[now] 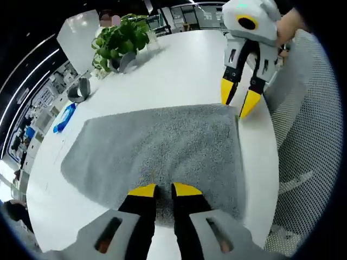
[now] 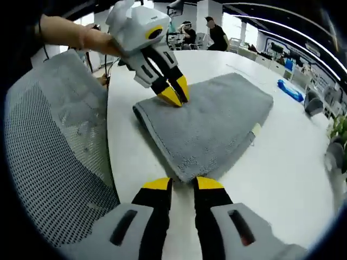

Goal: Fold the towel on the table until its edges align and the towel forms a compact rectangular stack.

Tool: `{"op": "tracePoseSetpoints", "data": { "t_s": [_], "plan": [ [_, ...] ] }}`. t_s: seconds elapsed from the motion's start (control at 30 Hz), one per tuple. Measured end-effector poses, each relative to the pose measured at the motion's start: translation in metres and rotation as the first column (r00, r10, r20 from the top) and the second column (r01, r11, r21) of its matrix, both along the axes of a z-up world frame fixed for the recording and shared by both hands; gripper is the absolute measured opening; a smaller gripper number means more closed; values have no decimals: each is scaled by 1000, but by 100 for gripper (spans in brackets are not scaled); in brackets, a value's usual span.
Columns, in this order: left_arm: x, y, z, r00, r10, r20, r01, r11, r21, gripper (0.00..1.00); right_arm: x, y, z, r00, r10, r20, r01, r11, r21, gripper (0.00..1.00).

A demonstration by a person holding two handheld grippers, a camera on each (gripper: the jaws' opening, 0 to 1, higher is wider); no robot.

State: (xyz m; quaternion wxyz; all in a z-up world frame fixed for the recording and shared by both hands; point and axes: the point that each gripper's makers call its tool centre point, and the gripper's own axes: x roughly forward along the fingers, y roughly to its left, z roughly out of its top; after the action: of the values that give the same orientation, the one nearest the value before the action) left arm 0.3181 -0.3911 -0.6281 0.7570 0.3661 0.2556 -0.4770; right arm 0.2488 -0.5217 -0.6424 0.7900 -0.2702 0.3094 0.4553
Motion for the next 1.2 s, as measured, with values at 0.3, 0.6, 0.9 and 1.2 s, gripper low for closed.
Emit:
{"op": "tracePoseSetpoints", "data": {
  "t_s": [0.3, 0.6, 0.9, 1.2],
  "plan": [
    [-72, -12, -5, 954, -300, 2, 299, 950, 90, 14, -3, 19, 17, 948, 296, 114, -279, 950, -139, 9],
    [-79, -4, -21, 968, -247, -44, 251, 963, 95, 22, 10, 11, -15, 925, 377, 45, -351, 894, -277, 11],
    [-71, -6, -17, 982, -190, -17, 191, 979, 74, 24, 17, 12, -14, 964, 267, 5, -258, 937, -235, 3],
    [-50, -55, 25, 982, -153, 108, 165, 980, -112, 30, 27, 38, 37, 991, 131, -37, -133, 990, -55, 1]
  ]
}}
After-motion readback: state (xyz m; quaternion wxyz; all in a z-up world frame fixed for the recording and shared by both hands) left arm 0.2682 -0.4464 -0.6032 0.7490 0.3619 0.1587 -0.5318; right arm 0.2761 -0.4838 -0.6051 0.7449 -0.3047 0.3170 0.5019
